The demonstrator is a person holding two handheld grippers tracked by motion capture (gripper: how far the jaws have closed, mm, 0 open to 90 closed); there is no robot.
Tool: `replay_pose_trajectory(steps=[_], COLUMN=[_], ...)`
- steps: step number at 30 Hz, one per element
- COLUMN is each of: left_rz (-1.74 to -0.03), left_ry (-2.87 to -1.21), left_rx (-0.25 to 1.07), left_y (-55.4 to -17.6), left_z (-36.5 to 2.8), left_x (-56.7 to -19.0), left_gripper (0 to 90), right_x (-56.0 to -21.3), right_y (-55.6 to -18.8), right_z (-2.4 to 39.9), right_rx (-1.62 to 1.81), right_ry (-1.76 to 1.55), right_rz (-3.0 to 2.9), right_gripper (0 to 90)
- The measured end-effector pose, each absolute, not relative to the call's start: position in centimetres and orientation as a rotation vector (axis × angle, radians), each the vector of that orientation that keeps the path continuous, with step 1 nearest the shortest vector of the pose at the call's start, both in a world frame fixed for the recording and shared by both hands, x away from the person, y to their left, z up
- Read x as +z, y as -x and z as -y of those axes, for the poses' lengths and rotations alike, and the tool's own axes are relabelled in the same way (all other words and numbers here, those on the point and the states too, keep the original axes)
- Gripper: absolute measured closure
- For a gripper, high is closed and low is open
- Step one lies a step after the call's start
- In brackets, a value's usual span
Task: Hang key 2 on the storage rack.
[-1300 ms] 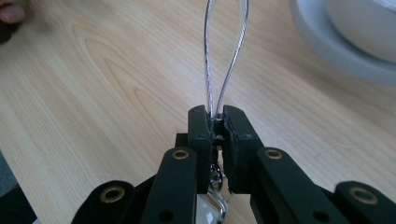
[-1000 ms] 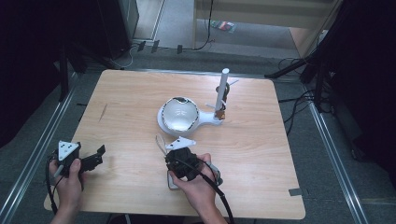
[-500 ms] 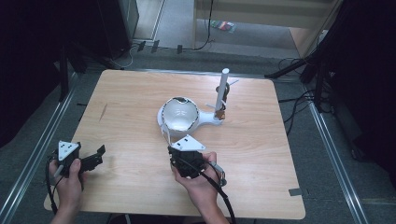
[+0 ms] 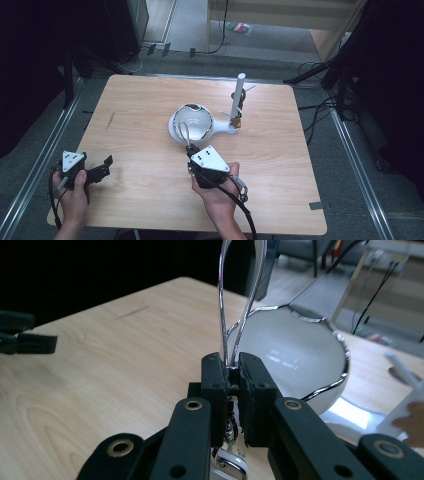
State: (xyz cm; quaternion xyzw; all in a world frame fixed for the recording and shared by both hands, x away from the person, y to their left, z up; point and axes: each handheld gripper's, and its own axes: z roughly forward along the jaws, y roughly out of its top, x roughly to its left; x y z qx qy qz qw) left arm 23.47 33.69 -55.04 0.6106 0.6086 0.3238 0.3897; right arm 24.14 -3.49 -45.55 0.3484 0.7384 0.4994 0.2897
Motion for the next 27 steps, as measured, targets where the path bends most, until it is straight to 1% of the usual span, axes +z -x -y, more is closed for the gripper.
replay_pose_trajectory(steps=[11, 27], left_rz=[-1.547, -1.547], left_ry=[-1.553, -1.553], left_rx=[0.823, 0.825], left_y=[-23.5, -23.5], left_z=[-33.7, -33.7], left_x=[-55.0, -55.0], left_gripper=[9.0, 9.0], right_x=[-45.3, -45.2], right_y=[-24.4, -25.4], right_z=[4.9, 8.0], right_rx=[1.335, 1.306], right_ry=[-0.919, -0.929], right_rz=[-1.836, -1.697], right_gripper=[83.3, 83.3])
